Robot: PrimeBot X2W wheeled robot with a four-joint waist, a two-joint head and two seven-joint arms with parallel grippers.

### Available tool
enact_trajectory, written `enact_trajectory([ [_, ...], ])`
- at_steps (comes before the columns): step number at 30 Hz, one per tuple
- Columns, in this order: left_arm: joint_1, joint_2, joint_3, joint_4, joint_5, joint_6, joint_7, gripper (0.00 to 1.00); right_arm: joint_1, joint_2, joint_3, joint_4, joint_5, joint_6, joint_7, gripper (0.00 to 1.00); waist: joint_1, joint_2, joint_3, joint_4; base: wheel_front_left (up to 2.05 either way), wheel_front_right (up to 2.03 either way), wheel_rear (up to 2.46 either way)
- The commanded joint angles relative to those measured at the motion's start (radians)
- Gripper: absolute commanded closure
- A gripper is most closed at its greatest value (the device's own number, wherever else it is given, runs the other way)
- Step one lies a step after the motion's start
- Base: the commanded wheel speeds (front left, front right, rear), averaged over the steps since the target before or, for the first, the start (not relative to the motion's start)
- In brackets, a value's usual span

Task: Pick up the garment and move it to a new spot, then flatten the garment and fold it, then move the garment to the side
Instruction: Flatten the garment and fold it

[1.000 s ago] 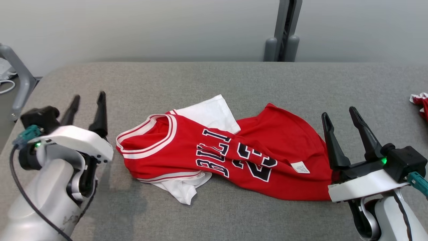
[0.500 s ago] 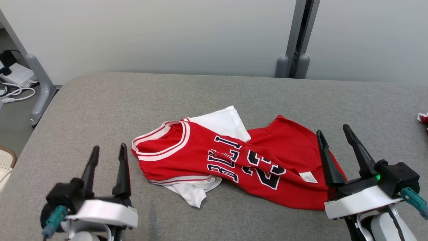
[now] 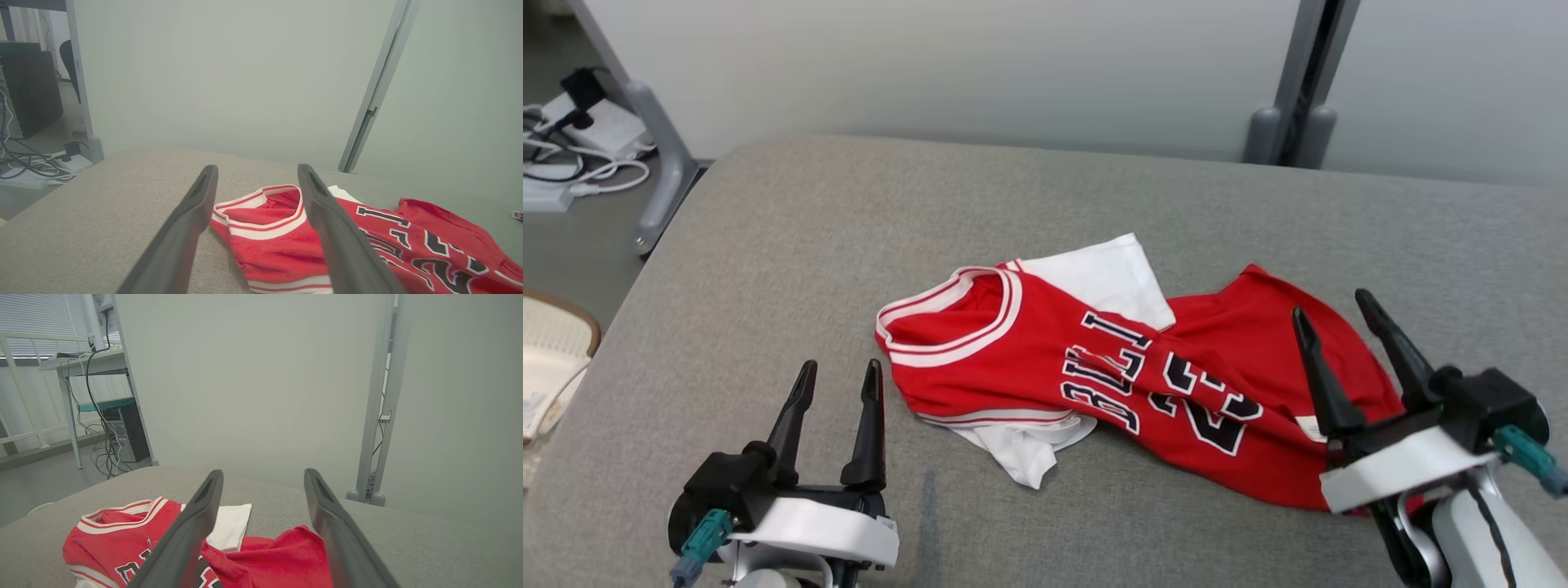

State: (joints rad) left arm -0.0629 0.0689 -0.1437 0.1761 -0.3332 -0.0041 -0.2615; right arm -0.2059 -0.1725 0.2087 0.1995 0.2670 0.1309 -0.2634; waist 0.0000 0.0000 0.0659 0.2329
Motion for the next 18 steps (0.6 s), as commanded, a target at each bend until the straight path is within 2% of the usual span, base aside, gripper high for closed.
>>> enact_trajectory([
  [1,-0.017,-0.004,0.004,0.009,0.015,-0.011,-0.004,0.0,-0.044,-0.02,0.015,0.024,0.015,0.0,-0.003,0.0,0.0,0.0,0.041,0.034,0.0,0.0,0.0],
  [6,-0.047,-0.014,-0.009,0.021,0.023,-0.03,-0.004,0.0,-0.163,-0.066,0.073,0.109,0.077,0.0,0.045,0.0,0.0,0.0,0.101,0.078,0.0,0.0,0.0],
  [8,-0.058,-0.016,-0.019,0.026,0.017,-0.032,-0.004,0.0,-0.228,-0.096,0.11,0.162,0.114,0.0,0.097,0.0,0.0,0.0,0.129,0.103,0.0,0.0,0.0],
  [18,-0.121,-0.016,-0.126,0.014,-0.075,0.009,-0.004,0.0,-0.528,-0.182,0.271,0.406,0.421,0.0,0.404,0.0,0.0,0.0,0.218,0.212,0.0,0.0,0.0],
])
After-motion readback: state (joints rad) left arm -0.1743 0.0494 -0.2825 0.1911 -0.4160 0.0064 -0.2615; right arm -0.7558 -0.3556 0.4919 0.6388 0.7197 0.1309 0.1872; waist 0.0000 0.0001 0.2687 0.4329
